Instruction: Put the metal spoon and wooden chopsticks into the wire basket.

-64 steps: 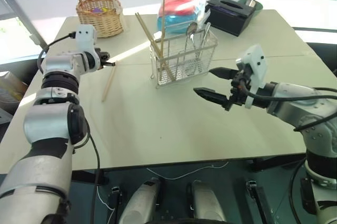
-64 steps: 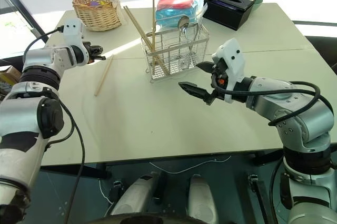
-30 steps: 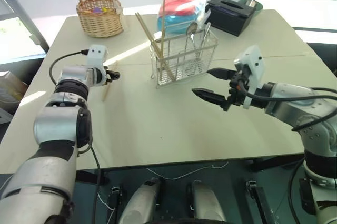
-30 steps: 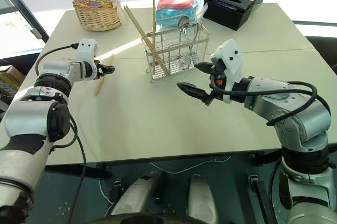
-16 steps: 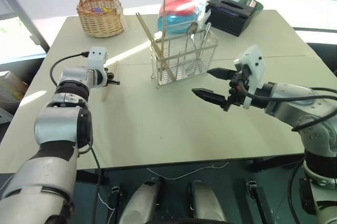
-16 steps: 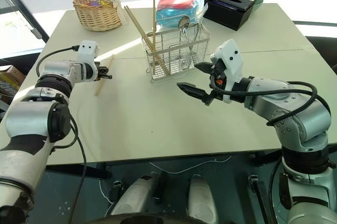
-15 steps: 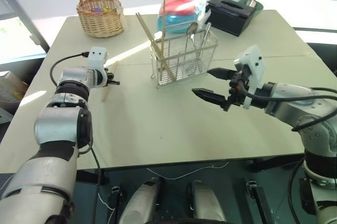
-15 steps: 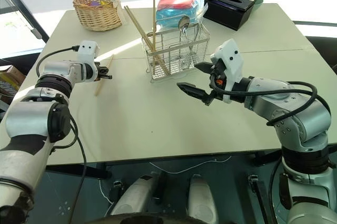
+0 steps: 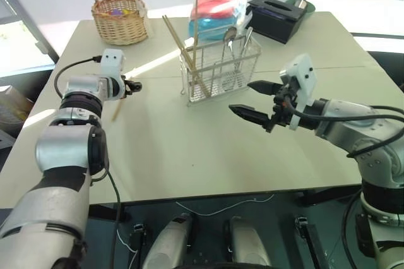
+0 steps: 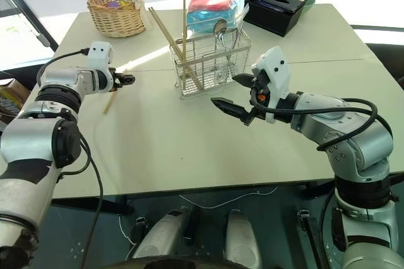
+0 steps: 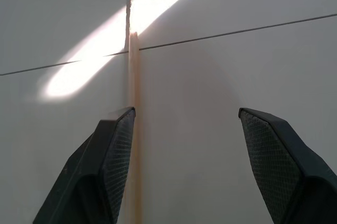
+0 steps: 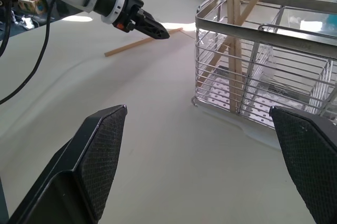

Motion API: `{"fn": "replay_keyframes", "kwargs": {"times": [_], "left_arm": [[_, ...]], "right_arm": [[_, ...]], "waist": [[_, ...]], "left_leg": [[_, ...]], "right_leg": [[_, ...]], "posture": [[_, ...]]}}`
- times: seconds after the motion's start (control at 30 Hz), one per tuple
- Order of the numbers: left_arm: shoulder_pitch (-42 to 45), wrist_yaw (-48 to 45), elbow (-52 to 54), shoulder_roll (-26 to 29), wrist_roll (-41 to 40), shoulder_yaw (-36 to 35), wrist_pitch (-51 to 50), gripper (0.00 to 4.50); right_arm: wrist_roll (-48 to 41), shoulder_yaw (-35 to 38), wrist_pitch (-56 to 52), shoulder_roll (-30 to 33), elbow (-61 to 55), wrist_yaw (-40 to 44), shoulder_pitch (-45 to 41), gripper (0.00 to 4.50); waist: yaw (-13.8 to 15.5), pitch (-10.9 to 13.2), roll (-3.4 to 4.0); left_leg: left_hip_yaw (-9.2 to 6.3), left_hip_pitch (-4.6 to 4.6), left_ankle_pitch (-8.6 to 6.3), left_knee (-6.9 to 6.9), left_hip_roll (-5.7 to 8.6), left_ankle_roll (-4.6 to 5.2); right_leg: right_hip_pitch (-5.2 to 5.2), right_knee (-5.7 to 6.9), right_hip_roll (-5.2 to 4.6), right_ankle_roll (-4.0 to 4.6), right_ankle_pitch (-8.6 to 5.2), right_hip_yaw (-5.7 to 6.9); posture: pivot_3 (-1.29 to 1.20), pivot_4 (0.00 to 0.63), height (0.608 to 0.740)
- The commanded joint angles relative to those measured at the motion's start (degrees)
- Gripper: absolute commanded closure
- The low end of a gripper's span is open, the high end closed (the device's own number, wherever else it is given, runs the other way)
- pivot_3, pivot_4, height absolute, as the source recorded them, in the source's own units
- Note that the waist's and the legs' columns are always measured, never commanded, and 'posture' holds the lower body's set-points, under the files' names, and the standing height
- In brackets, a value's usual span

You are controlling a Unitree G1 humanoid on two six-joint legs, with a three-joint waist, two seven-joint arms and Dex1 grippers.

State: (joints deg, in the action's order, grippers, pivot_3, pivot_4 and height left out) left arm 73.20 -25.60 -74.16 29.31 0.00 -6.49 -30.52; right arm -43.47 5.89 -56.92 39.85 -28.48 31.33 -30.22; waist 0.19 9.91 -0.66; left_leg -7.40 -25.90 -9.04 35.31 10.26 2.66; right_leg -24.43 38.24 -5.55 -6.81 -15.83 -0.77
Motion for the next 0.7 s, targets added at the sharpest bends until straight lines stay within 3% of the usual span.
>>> {"fn": "replay_keyframes", "kwargs": {"times": [0.03, 0.3, 0.7], "left_arm": [[2.0, 1.2, 1.0, 2.0, -1.6, -2.5, 1.4, 1.14], [0.2, 3.5, 0.1, 3.7, 0.4, -1.5, 1.2, 1.14], [-2.7, 0.8, -0.4, 1.0, 2.0, 1.0, -1.2, 1.14]], "right_arm": [[0.0, 0.9, 1.0, 0.2, -0.9, 0.2, -1.5, 0.0], [-0.6, 1.4, 0.5, 0.5, -0.7, 0.3, -1.7, 0.0], [-1.2, 1.4, 0.0, 0.0, -1.0, -0.2, -1.5, 0.0]], "waist": [[0.0, 0.0, 0.0], [0.0, 0.0, 0.0], [0.1, 0.0, -0.01]], "left_leg": [[0.0, 0.0, 0.0, 0.0, 0.0, 0.0], [0.0, 0.0, 0.0, 0.0, 0.0, 0.0], [0.0, 0.01, 0.0, 0.03, 0.0, 0.0]], "right_leg": [[0.0, 0.0, 0.0, 0.0, 0.0, 0.0], [0.0, 0.01, 0.0, 0.0, 0.0, 0.0], [0.01, 0.04, 0.0, 0.0, 0.0, 0.0]], "posture": [[0.0, 0.15, 0.725], [0.0, 0.15, 0.725], [0.0, 0.15, 0.725]]}}
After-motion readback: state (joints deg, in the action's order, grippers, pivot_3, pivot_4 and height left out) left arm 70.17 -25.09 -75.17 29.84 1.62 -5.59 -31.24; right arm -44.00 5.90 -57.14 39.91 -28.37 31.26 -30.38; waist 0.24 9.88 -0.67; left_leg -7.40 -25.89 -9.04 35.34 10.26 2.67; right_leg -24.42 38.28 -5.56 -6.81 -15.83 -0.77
